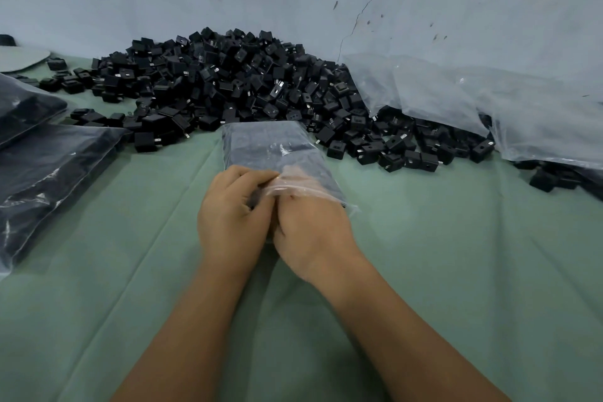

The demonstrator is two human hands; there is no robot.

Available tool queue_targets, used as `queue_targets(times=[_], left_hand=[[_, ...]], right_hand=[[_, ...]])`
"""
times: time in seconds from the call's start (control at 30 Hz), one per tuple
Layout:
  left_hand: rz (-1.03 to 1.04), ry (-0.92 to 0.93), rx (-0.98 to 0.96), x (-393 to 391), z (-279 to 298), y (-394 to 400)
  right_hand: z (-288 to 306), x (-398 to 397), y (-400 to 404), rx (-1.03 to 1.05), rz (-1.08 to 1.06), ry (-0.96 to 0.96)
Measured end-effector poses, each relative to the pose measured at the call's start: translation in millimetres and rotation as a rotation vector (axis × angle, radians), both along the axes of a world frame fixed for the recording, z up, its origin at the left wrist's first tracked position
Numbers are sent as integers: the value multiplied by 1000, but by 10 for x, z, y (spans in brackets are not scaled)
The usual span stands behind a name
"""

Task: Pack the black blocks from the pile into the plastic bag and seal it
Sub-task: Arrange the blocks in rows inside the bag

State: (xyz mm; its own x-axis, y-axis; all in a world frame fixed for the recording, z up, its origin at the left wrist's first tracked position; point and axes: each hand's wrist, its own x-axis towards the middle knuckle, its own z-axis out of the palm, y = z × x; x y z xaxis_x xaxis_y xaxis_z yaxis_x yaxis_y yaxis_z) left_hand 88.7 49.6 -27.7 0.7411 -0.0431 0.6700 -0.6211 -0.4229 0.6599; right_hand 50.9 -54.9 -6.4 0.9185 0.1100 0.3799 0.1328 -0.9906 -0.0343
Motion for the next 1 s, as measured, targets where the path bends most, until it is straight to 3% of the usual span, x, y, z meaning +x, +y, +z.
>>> queue_targets(times=[0.1,0.2,0.37,0.47,0.53,0.6,0.7,0.83,1.0], left_hand=[[-4,110,-17,38,-18,-5],[16,187,-17,65,-50,-7],[50,248,40,106,-81,-23],[80,272,61,133,-89,-35],[85,272,68,137,-96,-37],[90,269,73,140,-95,-38],[102,285,86,138,-84,-43],[107,301,97,129,-73,-49],[93,296,99,126,-68,-48]], right_hand=[[-42,-186,-221,73,210,-396],[31,-115,-534,162,107,-614],[-8,265,-1337,599,-448,-340],[-125,364,-1618,782,-527,-77],[-242,389,-1662,709,-536,59],[-319,419,-1656,605,-502,28],[-337,428,-1635,608,-461,-143],[-359,396,-1668,542,-355,7],[-365,349,-1593,620,-357,-101]])
